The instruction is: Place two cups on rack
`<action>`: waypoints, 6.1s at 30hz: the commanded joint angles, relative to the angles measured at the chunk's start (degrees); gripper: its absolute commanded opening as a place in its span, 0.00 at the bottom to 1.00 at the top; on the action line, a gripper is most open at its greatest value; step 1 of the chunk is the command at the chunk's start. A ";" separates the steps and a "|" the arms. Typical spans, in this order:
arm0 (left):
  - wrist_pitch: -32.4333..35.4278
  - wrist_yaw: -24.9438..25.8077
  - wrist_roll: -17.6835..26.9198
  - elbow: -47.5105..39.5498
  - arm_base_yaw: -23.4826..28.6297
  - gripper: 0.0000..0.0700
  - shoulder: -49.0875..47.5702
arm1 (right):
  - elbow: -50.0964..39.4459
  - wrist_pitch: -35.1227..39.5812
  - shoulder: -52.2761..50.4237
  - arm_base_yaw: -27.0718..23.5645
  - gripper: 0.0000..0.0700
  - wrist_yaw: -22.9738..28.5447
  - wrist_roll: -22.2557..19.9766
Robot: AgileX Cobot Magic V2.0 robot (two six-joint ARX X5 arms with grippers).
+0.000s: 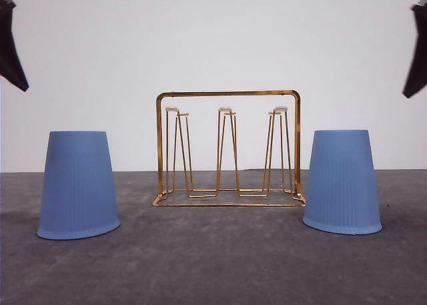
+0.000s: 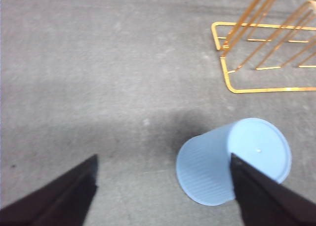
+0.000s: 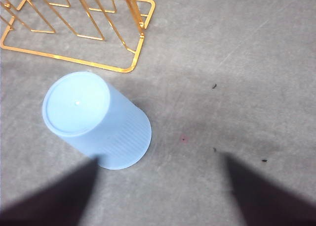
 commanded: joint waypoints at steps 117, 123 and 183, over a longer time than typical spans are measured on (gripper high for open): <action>-9.74 -8.49 3.75 16.08 -15.78 0.79 14.88 | 1.48 23.83 27.53 11.80 0.59 -5.20 -0.22; -10.95 -8.50 2.54 11.55 -15.78 0.79 12.07 | 7.58 17.81 24.75 11.92 0.58 -7.06 -0.52; -1.69 -1.49 4.48 11.52 -0.24 0.77 12.02 | 13.18 5.89 5.07 5.40 0.86 6.64 -1.40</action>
